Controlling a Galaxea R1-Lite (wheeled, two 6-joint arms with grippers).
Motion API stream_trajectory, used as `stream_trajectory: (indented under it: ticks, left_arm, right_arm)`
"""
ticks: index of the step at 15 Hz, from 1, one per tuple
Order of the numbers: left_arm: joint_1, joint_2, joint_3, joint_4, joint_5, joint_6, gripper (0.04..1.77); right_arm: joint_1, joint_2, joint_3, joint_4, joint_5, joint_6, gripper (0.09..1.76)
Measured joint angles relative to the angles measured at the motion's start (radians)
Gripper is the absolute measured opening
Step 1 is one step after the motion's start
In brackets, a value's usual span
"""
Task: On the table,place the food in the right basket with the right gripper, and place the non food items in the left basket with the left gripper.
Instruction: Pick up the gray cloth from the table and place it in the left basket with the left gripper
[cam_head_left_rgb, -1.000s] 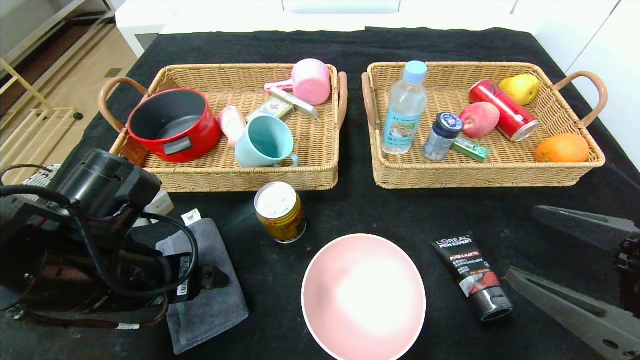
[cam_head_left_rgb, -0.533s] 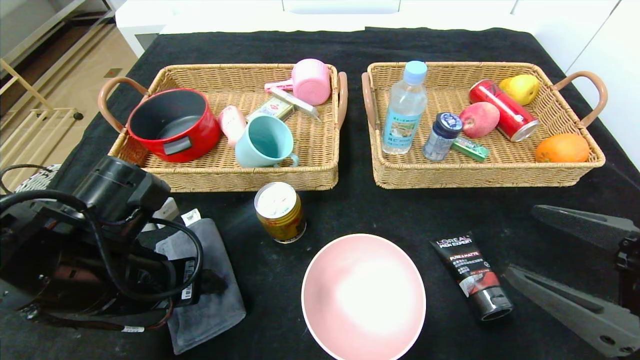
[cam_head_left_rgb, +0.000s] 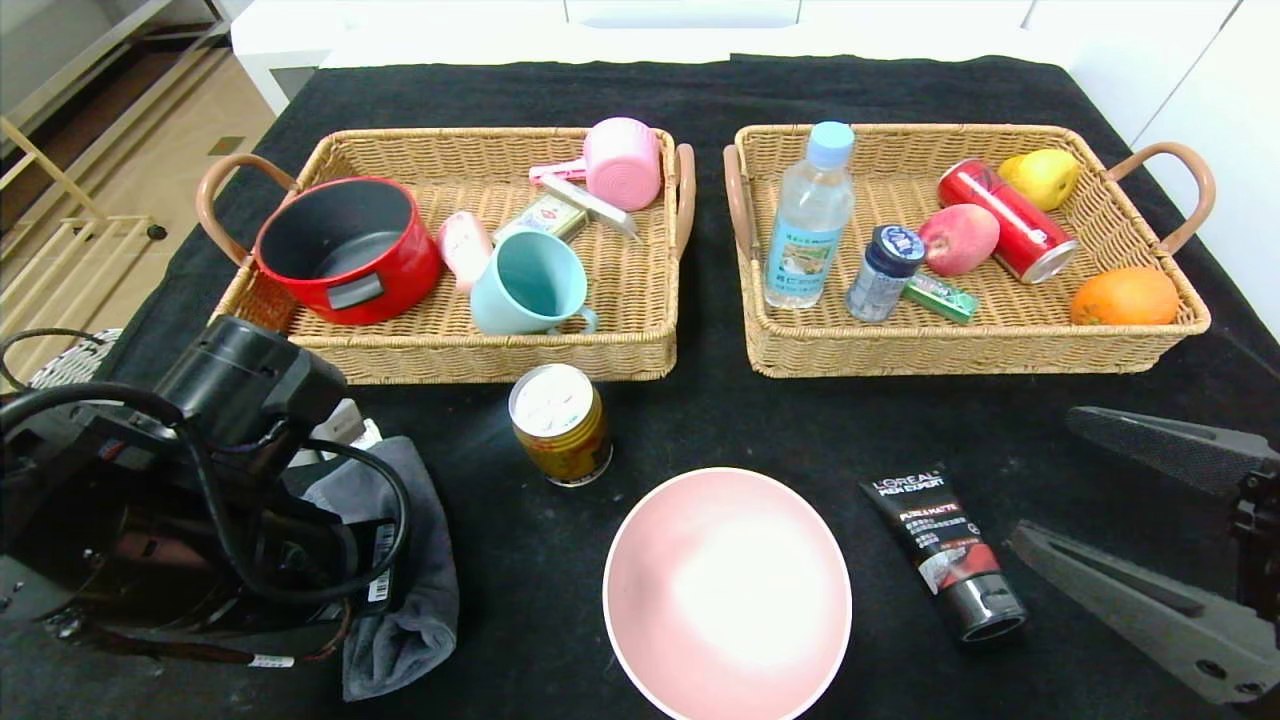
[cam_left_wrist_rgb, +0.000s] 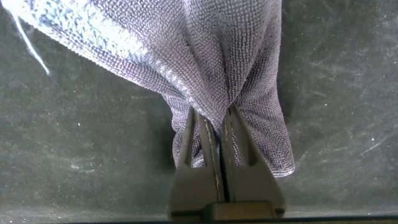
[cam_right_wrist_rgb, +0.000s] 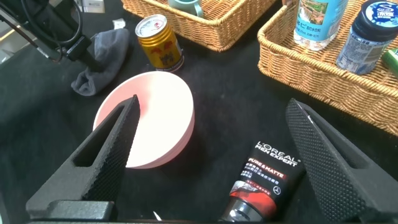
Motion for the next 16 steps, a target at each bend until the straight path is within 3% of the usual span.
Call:
stream_trajectory:
  ticks: [12,16]
  left_arm:
    - [-0.003,-0.005,0.005,0.001,-0.001,-0.001,0.12]
    - [0.003,-0.057,-0.059,0.016,0.001,0.023,0.12]
  right_arm:
    - [-0.002,0.007,0.001,0.000,0.000,0.000,1.71]
    - [-0.003,0.007,0.000,0.000,0.000,0.000,1.71]
